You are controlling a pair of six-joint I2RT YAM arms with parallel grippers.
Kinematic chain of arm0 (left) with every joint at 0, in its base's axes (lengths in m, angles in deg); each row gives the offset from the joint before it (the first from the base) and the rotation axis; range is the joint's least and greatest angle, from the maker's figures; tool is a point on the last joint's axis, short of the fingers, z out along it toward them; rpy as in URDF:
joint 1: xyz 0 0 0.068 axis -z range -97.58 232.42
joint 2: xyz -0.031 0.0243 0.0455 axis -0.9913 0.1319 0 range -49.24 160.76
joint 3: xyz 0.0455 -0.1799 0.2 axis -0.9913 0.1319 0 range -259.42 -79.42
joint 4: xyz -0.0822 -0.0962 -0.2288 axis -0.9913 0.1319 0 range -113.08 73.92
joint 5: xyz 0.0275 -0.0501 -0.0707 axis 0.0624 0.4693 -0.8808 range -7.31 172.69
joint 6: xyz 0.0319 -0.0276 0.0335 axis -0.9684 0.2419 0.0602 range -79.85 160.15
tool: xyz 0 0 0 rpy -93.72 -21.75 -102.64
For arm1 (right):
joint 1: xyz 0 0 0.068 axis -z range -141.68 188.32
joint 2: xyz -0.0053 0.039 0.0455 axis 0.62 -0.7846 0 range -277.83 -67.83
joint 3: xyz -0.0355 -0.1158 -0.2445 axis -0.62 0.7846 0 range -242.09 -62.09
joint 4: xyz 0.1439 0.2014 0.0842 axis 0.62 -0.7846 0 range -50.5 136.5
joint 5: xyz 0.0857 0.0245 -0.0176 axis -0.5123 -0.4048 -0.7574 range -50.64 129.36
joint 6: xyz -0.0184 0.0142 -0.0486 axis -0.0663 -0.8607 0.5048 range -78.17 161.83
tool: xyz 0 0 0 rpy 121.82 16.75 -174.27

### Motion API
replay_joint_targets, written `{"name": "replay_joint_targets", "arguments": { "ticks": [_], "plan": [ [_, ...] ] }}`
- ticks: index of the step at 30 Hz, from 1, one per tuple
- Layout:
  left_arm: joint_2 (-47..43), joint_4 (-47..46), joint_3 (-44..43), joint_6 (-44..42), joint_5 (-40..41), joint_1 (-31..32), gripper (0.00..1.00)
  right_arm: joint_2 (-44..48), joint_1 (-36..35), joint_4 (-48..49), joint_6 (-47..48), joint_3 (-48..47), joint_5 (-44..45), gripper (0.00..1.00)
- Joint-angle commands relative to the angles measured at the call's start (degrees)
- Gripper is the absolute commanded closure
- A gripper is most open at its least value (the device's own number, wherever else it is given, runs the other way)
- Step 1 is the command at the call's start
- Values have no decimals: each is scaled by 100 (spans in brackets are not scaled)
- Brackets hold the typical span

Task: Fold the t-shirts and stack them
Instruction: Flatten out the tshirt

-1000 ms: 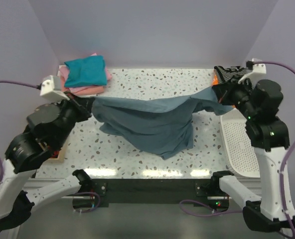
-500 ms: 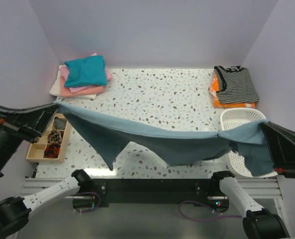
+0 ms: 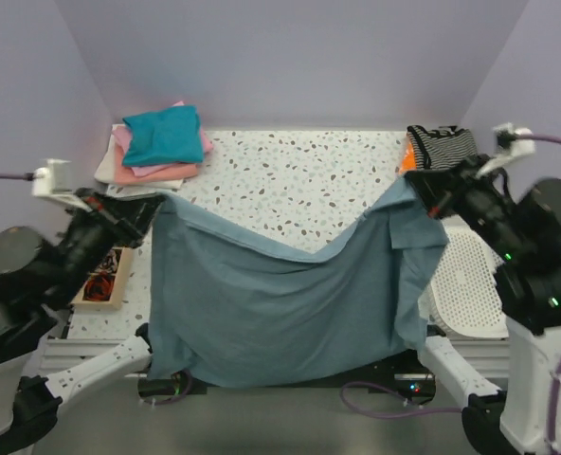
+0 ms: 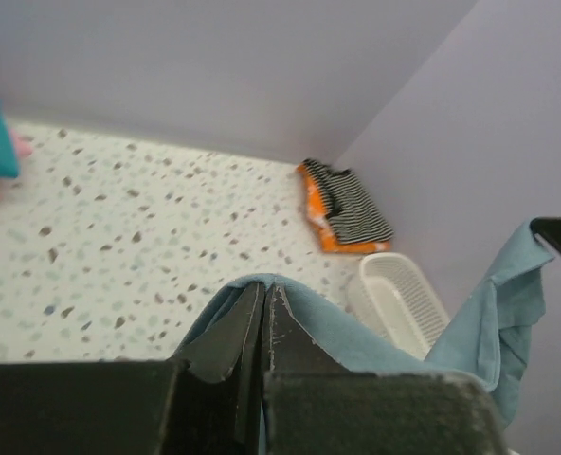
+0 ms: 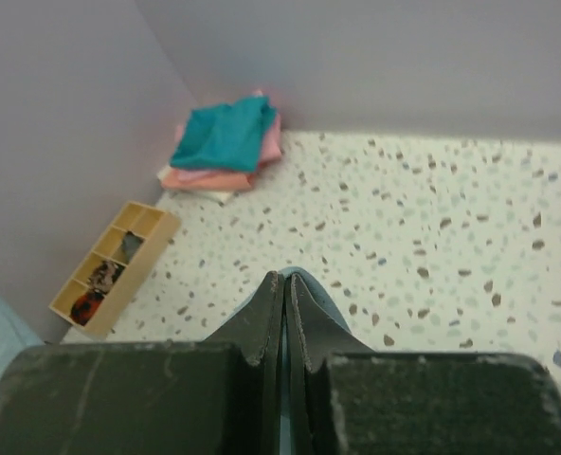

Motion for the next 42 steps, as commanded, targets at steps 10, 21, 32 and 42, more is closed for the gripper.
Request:
{"name": "replay_joint_targets", "arguments": {
  "ticks": [10,21,32,42],
  "plan": [
    [2170,-2195,2488,152,3114,-1023,100,-3938,11,2493,-45,1064,539,100],
    [4984,-3919,2208,-577,1863,-2626,100,-7430,63,1684,324,-2731,1005,100],
    [5268,-4333,2366,-710,2135,-2643,0,-7240,81,2157,614,-1975,1638,1],
    [4264,-4473,3375,-623,-1352,-2398,2,-5007,55,2107,-10,1079,758,3]
  ]
}}
